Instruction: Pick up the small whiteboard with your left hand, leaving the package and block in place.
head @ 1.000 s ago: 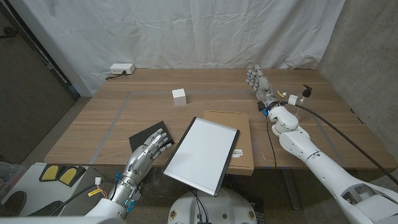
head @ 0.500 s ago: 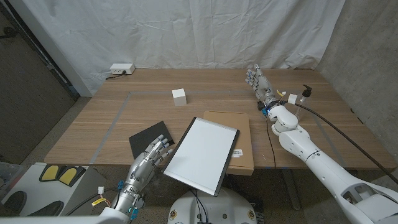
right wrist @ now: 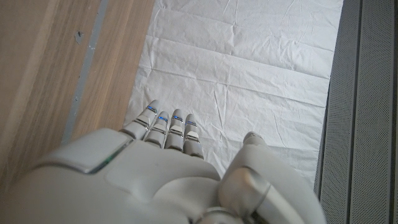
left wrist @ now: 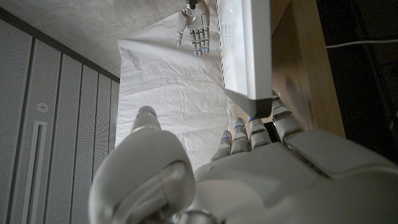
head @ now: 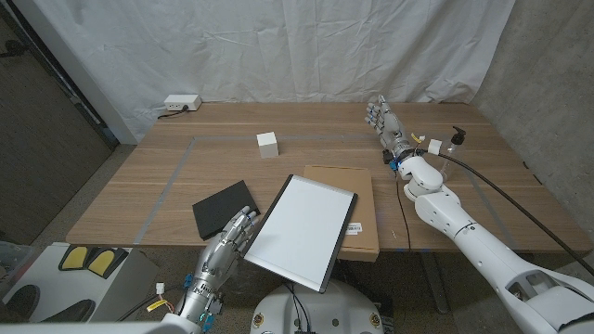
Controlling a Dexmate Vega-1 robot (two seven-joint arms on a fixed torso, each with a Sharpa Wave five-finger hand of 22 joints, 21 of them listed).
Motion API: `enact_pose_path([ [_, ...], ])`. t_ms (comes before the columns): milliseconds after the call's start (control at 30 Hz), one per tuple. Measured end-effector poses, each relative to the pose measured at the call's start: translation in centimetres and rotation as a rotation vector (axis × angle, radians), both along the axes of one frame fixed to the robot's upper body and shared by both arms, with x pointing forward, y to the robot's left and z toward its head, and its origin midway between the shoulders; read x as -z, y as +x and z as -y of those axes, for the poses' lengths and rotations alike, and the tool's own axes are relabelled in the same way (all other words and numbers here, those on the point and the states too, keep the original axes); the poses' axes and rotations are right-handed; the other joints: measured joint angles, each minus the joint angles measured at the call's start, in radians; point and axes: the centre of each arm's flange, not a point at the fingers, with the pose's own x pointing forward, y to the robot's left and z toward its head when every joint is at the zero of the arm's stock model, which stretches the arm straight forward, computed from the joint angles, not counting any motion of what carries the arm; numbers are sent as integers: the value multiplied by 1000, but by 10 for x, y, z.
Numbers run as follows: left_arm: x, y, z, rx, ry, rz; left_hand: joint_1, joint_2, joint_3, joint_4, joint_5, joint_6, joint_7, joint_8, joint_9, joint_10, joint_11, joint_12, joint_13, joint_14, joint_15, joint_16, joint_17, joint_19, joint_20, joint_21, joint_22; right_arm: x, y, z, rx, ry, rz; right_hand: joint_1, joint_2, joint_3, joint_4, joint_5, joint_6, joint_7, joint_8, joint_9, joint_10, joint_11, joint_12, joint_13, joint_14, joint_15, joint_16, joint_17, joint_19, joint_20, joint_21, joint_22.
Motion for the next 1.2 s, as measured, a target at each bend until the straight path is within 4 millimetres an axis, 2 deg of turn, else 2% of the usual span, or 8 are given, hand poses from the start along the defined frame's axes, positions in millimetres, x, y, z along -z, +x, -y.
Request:
enact_pose_path([
  [100, 3, -1, 3, 17, -11, 2, 4, -4, 0, 0, 0, 0, 0, 0, 0, 0, 0, 0, 0, 1, 9, 0, 0, 0, 0, 0, 0, -1, 0, 0, 1, 0, 1, 0, 0, 0, 0, 0, 0, 0, 0, 0, 0, 0, 0, 0, 0, 0, 0, 0, 0, 0, 0, 0],
  [667, 24, -18, 10, 27, -84, -10, 8, -8, -4, -4, -4, 0, 0, 0, 0, 0, 0, 0, 0, 1, 9, 0, 0, 10, 9, 0, 0, -2, 2, -3, 0, -12, -6, 5, 5, 0, 0, 0, -4, -4, 0, 0, 0, 0, 0, 0, 0, 0, 0, 0, 0, 0, -4, 0],
  [1200, 47, -11, 28, 82, -210, 49, 16, -8, -7, -7, -7, -11, 0, 0, 0, -3, -5, 0, 0, 14, 6, 0, 0, 19, 11, 0, 2, -1, 0, -5, -2, -33, -12, 5, 5, -4, -4, 0, -4, -4, 0, 0, 0, 0, 0, 0, 0, 0, 0, 0, 0, 0, -11, 0],
])
